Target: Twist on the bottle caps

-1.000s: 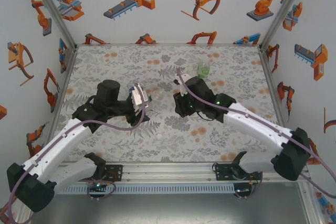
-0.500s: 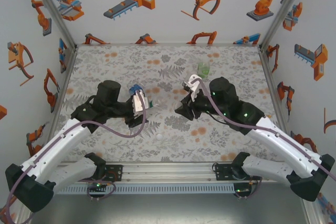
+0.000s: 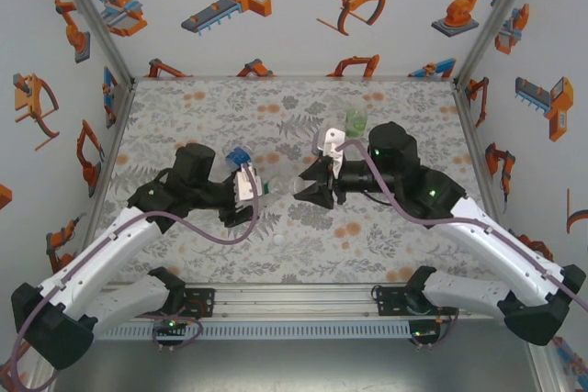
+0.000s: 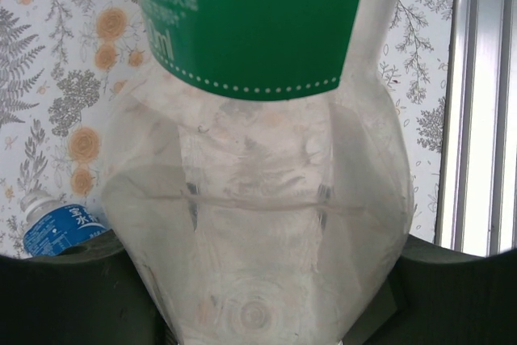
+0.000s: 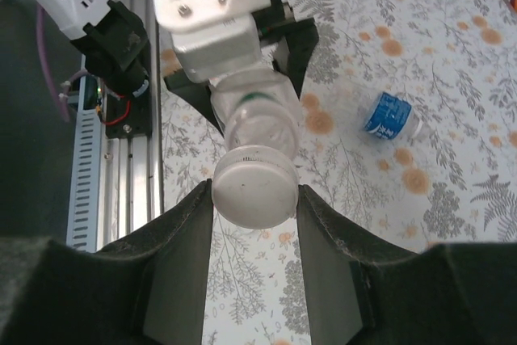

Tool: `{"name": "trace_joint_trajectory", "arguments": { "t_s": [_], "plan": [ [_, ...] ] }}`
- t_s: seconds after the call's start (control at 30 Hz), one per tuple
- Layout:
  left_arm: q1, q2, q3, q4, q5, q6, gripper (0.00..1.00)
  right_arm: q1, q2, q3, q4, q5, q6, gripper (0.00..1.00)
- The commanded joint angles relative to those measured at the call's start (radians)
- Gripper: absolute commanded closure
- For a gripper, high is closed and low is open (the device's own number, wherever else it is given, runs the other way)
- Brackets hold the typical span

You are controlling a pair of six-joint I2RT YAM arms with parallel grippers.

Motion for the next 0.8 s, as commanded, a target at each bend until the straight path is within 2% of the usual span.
{"name": "trace_joint_trajectory", "arguments": {
  "t_s": [0.0,0.4,0.77],
  "plan": [
    [-0.007,0.03,0.019,-0.043,0.031,0.036,1.0,0.009,0.03,0.054,-0.024,-0.064,-0.042,0.86],
    [-0.061,0.023,0.017,-0.079,-0.012,0.049,1.0,0.02,0.101,0.128,-0.158,-0.038,-0.109,0.87],
    [-0.071,0.006,0.011,-0.064,-0.035,0.046,1.0,0.043,0.12,0.147,-0.226,-0.035,-0.124,0.88]
  ]
}}
